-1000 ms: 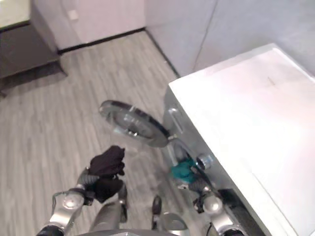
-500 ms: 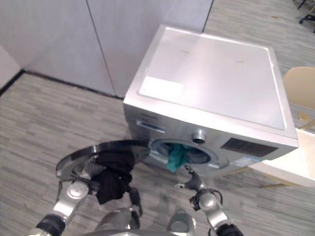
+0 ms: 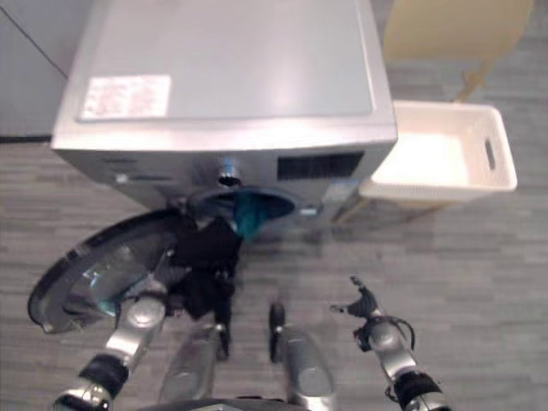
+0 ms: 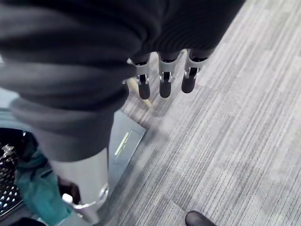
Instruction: Grab the laundry basket,head to the washer,open it,put in the laundry and shut it.
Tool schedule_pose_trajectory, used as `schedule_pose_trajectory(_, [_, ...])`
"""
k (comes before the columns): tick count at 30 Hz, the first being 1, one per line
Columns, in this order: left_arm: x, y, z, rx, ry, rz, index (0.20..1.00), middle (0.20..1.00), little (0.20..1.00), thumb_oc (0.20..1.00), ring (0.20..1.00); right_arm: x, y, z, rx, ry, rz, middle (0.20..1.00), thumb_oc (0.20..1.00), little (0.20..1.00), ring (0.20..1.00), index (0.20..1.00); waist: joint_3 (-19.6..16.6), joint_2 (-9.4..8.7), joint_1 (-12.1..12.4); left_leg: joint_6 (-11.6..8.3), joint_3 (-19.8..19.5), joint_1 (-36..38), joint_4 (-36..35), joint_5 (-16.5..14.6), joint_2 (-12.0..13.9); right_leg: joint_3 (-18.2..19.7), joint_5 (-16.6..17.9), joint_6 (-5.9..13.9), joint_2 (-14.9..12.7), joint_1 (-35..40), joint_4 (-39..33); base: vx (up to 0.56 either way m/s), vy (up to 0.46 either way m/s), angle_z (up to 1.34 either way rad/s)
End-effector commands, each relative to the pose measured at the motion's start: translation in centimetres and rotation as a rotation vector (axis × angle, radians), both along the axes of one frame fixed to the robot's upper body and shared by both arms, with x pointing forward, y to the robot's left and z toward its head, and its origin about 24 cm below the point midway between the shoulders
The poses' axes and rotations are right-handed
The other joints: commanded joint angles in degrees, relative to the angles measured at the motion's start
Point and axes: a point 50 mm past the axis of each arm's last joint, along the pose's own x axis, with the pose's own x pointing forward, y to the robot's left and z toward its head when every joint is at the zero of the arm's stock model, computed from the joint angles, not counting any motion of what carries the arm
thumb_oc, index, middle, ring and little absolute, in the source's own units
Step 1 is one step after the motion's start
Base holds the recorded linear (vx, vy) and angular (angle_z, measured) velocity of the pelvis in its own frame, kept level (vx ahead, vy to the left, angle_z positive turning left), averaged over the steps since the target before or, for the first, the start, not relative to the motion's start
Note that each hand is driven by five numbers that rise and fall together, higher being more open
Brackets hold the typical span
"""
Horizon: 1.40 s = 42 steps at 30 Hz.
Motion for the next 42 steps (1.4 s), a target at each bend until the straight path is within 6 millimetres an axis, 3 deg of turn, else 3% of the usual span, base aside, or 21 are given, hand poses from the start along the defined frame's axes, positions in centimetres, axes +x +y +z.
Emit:
schedule_pose_trajectory(1, [0.9,0.8,2.0,-0.019,-0.137,0.074,0.200,0.200,0.200,0.200,0.200,0.1,0.0,1.0,0.026,-0.079,-0.015,1.000,1.000,1.000,1.000,1.000,-0.78,-0.88,0.18,1.46,2.23,-4.80,4.32,-4.54,-0.33,1.11,-1.24,5.01,-5.68,-3.99,0.57,-0.07,0.041,-0.43])
schedule_pose_trajectory(4, [2.9,0.4,4.3,-0.045,-0.220,0.088,0.200,0.200,0.200,0.200,0.200,1.5,0.5,2.3,0.041,-0.151,-0.016,1.000,1.000,1.000,1.000,1.000,0.64,-1.16,-0.64,1.94,2.78,-9.92,10.87,-8.11,0.73,1.93,-4.03,4.93,-5.94,-9.60,6.53,-0.02,0.034,-0.24])
schedule_pose_trajectory(9, [6.9,-0.6,10.8,-0.045,-0.442,0.072,0.200,0.200,0.200,0.200,0.200,4.2,1.4,5.6,0.061,-0.313,0.007,1.000,1.000,1.000,1.000,1.000,2.73,-1.16,-2.76,2.89,3.44,-22.81,25.67,-13.03,3.58,3.38,-7.20,4.01,-5.94,-23.28,19.46,-0.13,0.012,-0.20])
schedule_pose_trajectory(11, [8.5,-0.8,14.2,-0.064,-0.542,0.095,0.200,0.200,0.200,0.200,0.200,5.1,2.0,6.8,0.065,-0.371,0.029,1.000,1.000,1.000,1.000,1.000,3.47,-1.17,-3.79,3.41,3.65,-28.45,31.94,-15.32,4.72,4.12,-8.42,3.94,-5.48,-29.49,24.95,-0.10,0.042,-0.20])
schedule_pose_trajectory(12, [10.0,-0.2,17.6,-0.076,-0.628,0.147,0.200,0.200,0.200,0.200,0.200,5.8,2.7,7.6,0.075,-0.417,0.043,1.000,1.000,1.000,1.000,1.000,3.74,-0.97,-4.50,4.19,3.93,-32.95,36.49,-16.95,5.58,4.72,-9.72,3.97,-4.75,-34.44,28.92,-0.06,0.047,-0.28])
schedule_pose_trajectory(13, [10.0,-0.2,17.6,-0.076,-0.628,0.147,0.200,0.200,0.200,0.200,0.200,5.8,2.6,7.6,0.075,-0.417,0.043,1.000,1.000,1.000,1.000,1.000,3.69,-0.95,-4.49,4.19,3.92,-33.05,36.55,-16.97,5.60,4.71,-9.73,3.97,-4.74,-34.52,28.96,-0.04,0.043,-0.35])
schedule_pose_trajectory(16, [12.1,1.5,24.8,-0.099,-0.783,0.253,0.200,0.200,0.200,0.200,0.200,6.8,4.0,9.0,0.155,-0.488,0.062,1.000,1.000,1.000,1.000,1.000,4.40,-0.95,-6.25,5.76,3.19,-39.87,42.82,-19.71,6.93,5.55,-11.21,4.04,-3.46,-42.08,34.71,-0.02,0.015,-0.35])
schedule_pose_trajectory(17, [12.3,2.6,27.9,-0.060,-0.849,0.280,0.200,0.200,0.200,0.200,0.200,6.9,4.2,9.3,0.144,-0.503,0.084,1.000,1.000,1.000,1.000,1.000,3.82,-0.51,-6.78,5.89,2.55,-42.97,44.29,-20.09,7.33,5.51,-11.49,4.18,-3.51,-44.81,35.58,0.02,-0.016,-0.38])
schedule_pose_trajectory(18, [12.3,2.6,28.0,-0.060,-0.851,0.280,0.200,0.200,0.200,0.200,0.200,7.0,4.2,9.4,0.145,-0.505,0.084,1.000,1.000,1.000,1.000,1.000,3.61,-0.43,-6.79,5.89,2.40,-43.54,44.54,-20.15,7.34,5.40,-11.55,4.17,-3.52,-45.29,35.77,0.02,-0.027,-0.33])
schedule_pose_trajectory(21, [12.0,4.4,33.4,-0.059,-0.972,0.375,0.200,0.200,0.200,0.200,0.200,7.5,4.3,10.1,0.133,-0.528,0.103,1.000,1.000,1.000,1.000,1.000,2.69,0.27,-7.87,6.26,1.85,-47.33,46.71,-21.24,8.06,5.68,-11.96,4.61,-3.26,-49.31,37.56,0.04,0.004,-0.21])
schedule_pose_trajectory(23, [11.1,6.4,36.6,-0.058,-1.047,0.459,0.200,0.200,0.200,0.200,0.200,7.5,4.1,10.4,0.129,-0.541,0.114,1.000,1.000,1.000,1.000,1.000,2.40,0.71,-8.55,6.39,1.68,-49.17,47.94,-21.74,8.59,6.05,-12.13,4.76,-2.84,-51.50,38.75,0.10,0.037,-0.15])
schedule_pose_trajectory(24, [9.1,8.9,41.1,-0.058,-1.164,0.576,0.200,0.200,0.200,0.200,0.200,7.2,3.5,10.9,0.137,-0.561,0.125,1.000,1.000,1.000,1.000,1.000,1.95,1.13,-9.26,6.65,1.98,-51.15,49.12,-22.87,9.16,6.41,-12.46,4.94,-2.57,-54.14,39.89,0.14,0.058,-0.21])
schedule_pose_trajectory(25, [8.6,9.3,42.1,-0.071,-1.199,0.596,0.200,0.200,0.200,0.200,0.200,7.1,3.4,11.1,0.146,-0.570,0.128,1.000,1.000,1.000,1.000,1.000,1.85,1.30,-9.40,6.70,1.94,-51.75,49.35,-23.07,9.27,6.35,-12.55,5.00,-2.51,-54.90,40.03,0.14,0.054,-0.13])
schedule_pose_trajectory(31, [6.8,9.7,44.7,-0.117,-1.303,0.609,0.200,0.200,0.200,0.200,0.200,6.9,3.2,11.5,0.154,-0.580,0.149,1.000,1.000,1.000,1.000,1.000,1.22,1.65,-9.61,6.49,1.61,-53.69,50.49,-23.39,9.59,6.20,-12.40,5.19,-1.95,-56.59,40.44,0.05,-0.007,-0.12])
schedule_pose_trajectory(32, [6.7,9.5,45.2,-0.110,-1.313,0.591,0.840,0.840,0.840,0.840,0.840,6.9,3.2,11.8,0.149,-0.586,0.160,1.000,1.000,1.000,1.000,1.000,0.98,1.72,-9.72,6.35,1.42,-54.58,50.74,-23.30,9.67,5.96,-12.19,5.16,-1.87,-57.40,40.45,0.04,-0.014,0.02])
schedule_pose_trajectory(33, [6.7,9.1,45.4,-0.095,-1.320,0.574,1.000,1.000,1.000,1.000,1.000,6.9,3.2,11.9,0.145,-0.588,0.166,1.000,1.000,1.000,1.000,1.000,0.86,1.75,-9.73,6.29,1.27,-54.89,50.74,-23.27,9.62,5.78,-12.14,5.16,-1.81,-57.63,40.33,0.05,-0.022,0.01])
schedule_pose_trajectory(36, [7.3,8.2,44.9,-0.005,-1.288,0.508,1.000,1.000,1.000,1.000,1.000,6.8,3.1,11.9,0.143,-0.584,0.176,1.000,1.000,1.000,1.000,1.000,0.55,1.95,-9.71,6.14,0.66,-56.09,51.29,-23.18,9.56,5.30,-11.88,5.11,-1.87,-58.39,40.41,0.01,-0.008,0.00])
schedule_pose_trajectory(38, [9.0,8.0,43.1,0.170,-1.158,0.452,1.000,1.000,1.000,1.000,1.000,7.0,2.9,12.1,0.139,-0.585,0.180,1.000,1.000,1.000,1.000,1.000,0.50,2.24,-9.61,5.98,0.30,-56.79,51.63,-22.82,9.52,4.93,-11.74,5.03,-2.03,-58.74,40.63,0.00,0.000,0.00])
schedule_pose_trajectory(42, [10.9,6.6,39.6,0.331,-1.020,0.326,1.000,1.000,1.000,1.000,1.000,6.8,2.9,11.6,0.128,-0.564,0.188,1.000,1.000,1.000,1.000,1.000,0.32,2.50,-9.04,5.86,0.13,-56.58,51.16,-22.38,8.99,4.40,-11.83,4.71,-2.32,-58.55,40.83,0.01,-0.014,0.03])
